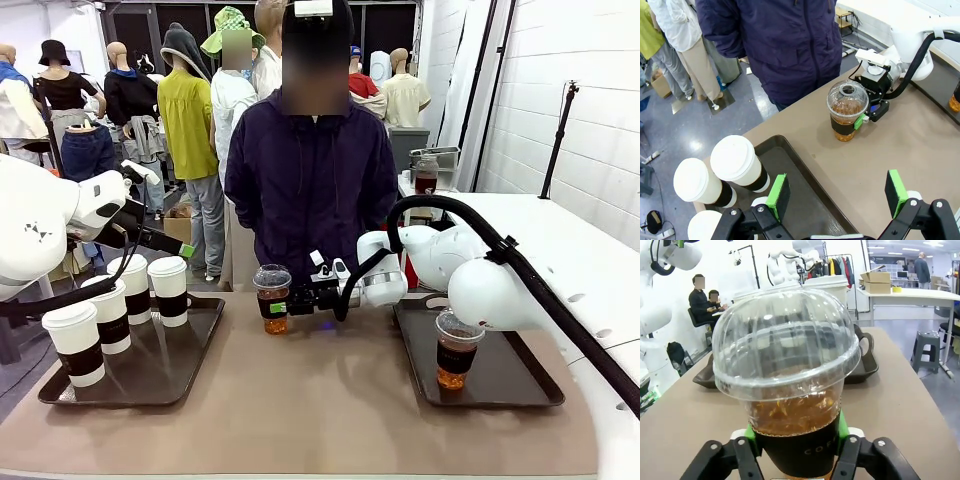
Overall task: Distribute the coffee onto the tray.
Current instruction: Pick up another iced Americano from the middle of the table and place it on the right Handle tray.
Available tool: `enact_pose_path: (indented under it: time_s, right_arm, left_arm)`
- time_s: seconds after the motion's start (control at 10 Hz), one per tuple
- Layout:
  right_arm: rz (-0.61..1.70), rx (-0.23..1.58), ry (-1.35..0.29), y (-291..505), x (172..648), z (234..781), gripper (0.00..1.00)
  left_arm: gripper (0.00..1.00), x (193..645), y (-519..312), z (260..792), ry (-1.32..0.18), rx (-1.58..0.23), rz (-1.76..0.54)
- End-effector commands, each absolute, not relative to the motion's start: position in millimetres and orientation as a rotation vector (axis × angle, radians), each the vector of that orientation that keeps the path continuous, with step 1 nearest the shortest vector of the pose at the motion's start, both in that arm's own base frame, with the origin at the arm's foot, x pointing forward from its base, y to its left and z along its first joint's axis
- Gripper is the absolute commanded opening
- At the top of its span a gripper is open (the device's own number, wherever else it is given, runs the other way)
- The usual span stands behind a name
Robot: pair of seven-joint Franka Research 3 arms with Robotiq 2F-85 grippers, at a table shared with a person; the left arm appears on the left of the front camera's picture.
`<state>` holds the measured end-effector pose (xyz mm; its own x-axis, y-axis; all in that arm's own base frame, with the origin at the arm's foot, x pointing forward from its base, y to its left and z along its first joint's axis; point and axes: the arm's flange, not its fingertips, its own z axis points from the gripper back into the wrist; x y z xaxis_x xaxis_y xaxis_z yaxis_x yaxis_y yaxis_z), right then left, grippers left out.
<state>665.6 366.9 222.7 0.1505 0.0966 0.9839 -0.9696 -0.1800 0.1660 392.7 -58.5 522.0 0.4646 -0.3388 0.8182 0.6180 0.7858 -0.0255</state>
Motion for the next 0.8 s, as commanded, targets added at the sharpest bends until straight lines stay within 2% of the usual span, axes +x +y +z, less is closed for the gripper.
enact_pose_path:
  time_s: [0.0, 0.2, 0.7]
  right_arm:
    - [1.24, 1.354, -0.949, 369, 672, 228, 0.52]
    - [1.245, 1.362, -0.943, 365, 673, 243, 0.52]
    - [1.298, 1.333, -0.939, 324, 666, 330, 0.52]
  left_arm:
    - [1.0, 393, -58, 522, -0.91, -0.343, -0.601]
    - [1.0, 393, -58, 522, -0.91, -0.343, -0.601]
    - [1.0, 393, -58, 522, -0.91, -0.343, -0.601]
